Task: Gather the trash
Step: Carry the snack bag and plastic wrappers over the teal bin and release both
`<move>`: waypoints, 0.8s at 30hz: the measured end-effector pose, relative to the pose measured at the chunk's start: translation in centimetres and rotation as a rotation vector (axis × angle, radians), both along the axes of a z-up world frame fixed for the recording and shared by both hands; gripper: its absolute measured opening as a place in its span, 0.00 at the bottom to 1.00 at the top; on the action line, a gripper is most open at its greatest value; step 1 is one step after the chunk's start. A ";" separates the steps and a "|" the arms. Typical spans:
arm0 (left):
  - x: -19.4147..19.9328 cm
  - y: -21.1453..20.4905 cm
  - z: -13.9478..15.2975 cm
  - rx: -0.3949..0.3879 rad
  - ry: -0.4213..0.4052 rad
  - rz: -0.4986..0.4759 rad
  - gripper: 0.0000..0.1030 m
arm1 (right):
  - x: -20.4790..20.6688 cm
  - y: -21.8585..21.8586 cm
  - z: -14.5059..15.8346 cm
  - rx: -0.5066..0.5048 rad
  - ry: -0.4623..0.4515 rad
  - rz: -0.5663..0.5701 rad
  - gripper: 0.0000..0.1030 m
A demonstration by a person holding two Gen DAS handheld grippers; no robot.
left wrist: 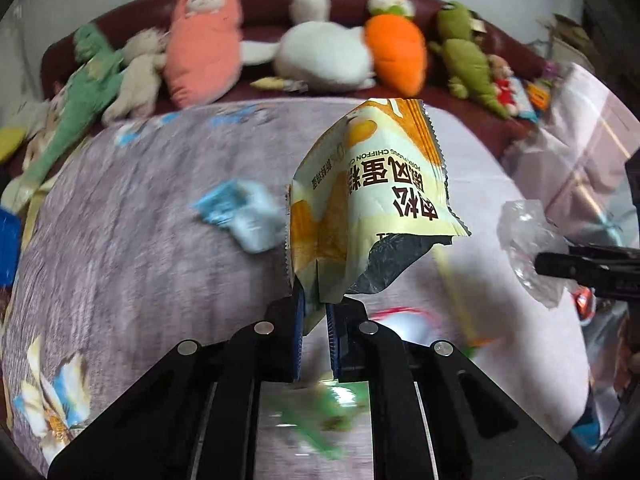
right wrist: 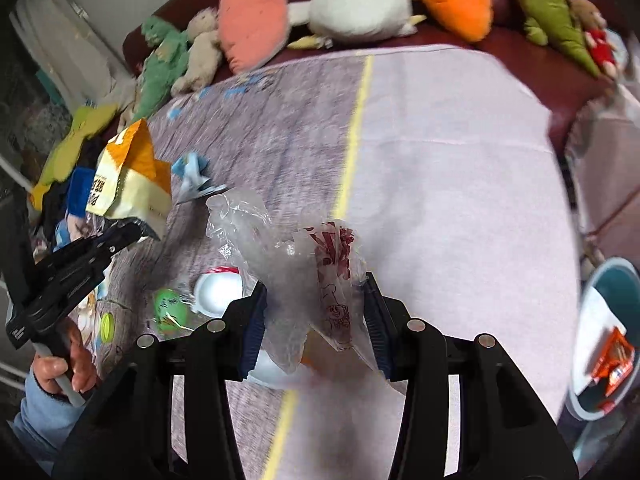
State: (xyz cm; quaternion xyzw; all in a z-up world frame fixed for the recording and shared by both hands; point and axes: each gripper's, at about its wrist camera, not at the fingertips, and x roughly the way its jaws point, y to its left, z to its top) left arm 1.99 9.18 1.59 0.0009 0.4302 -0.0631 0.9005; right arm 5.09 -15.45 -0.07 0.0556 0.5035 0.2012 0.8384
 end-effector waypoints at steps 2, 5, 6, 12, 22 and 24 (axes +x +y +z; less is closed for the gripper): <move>-0.1 -2.5 0.4 -0.002 -0.004 -0.041 0.11 | -0.6 -2.5 0.4 0.000 -0.013 -0.036 0.42; -0.1 -6.4 0.8 -0.007 -0.005 -0.107 0.11 | -1.5 -6.2 1.0 -0.007 -0.027 -0.091 0.42; -0.1 -8.1 0.9 -0.008 -0.004 -0.136 0.11 | -1.9 -7.5 1.2 -0.009 -0.032 -0.110 0.42; -0.2 -16.8 0.6 -0.013 0.012 -0.279 0.11 | -4.1 -15.4 1.3 -0.018 -0.055 -0.230 0.42; 0.2 -30.1 -1.1 -0.031 0.094 -0.470 0.11 | -7.8 -29.2 -0.1 0.011 -0.063 -0.439 0.42; -0.1 -32.8 -1.5 -0.021 0.104 -0.506 0.11 | -8.5 -31.5 -0.1 0.011 -0.071 -0.476 0.42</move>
